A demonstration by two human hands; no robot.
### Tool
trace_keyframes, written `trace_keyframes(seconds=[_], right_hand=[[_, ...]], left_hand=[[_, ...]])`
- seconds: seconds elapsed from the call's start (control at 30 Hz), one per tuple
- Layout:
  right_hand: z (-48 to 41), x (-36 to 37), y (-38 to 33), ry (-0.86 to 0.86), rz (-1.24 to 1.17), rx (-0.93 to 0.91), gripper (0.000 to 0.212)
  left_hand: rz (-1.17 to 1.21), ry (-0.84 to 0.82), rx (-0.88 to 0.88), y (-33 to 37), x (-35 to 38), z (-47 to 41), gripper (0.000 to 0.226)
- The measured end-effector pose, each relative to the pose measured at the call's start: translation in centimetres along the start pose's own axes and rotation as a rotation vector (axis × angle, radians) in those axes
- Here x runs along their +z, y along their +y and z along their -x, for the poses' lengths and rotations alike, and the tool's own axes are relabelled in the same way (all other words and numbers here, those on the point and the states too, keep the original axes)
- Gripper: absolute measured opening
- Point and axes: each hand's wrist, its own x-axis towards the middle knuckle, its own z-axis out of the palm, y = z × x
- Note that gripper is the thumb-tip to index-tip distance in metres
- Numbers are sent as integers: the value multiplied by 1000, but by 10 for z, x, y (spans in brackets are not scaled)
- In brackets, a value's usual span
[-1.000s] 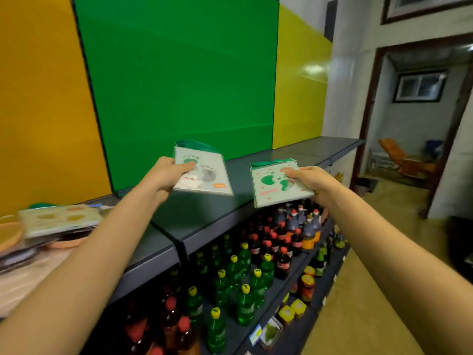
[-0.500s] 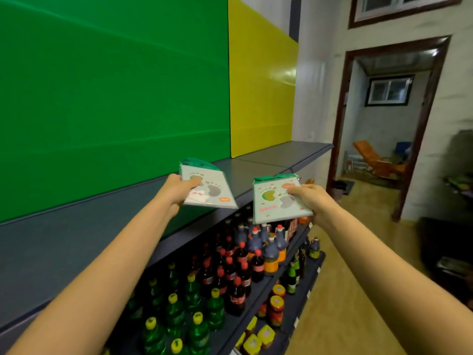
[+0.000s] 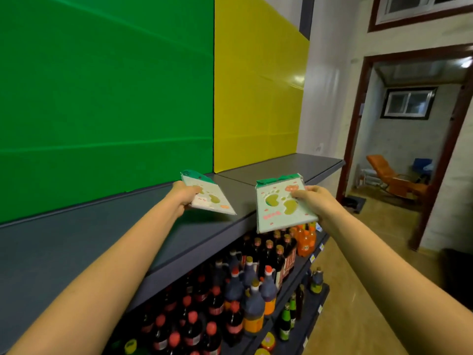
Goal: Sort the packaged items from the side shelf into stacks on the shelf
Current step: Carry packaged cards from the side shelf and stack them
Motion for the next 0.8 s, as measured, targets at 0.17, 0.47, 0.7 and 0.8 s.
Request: trace_keyframes(seconds=[0.17,0.47,0.7,0.8], right_hand=[[-62,-3,8,-72,-9,51,10],[-180,43,-2,-334,-8,27,18],[-239,81,-9,-570,67,9,34],[-251,90,-4,-678,53,27,33]], left_hand=[[47,70,-59,-10,32,-42,50],[-89,293,-104,-22,69,-96,58],[-374,483,-144,-16,110,-108,50],[-502,547,-95,-12,115,-102,45]])
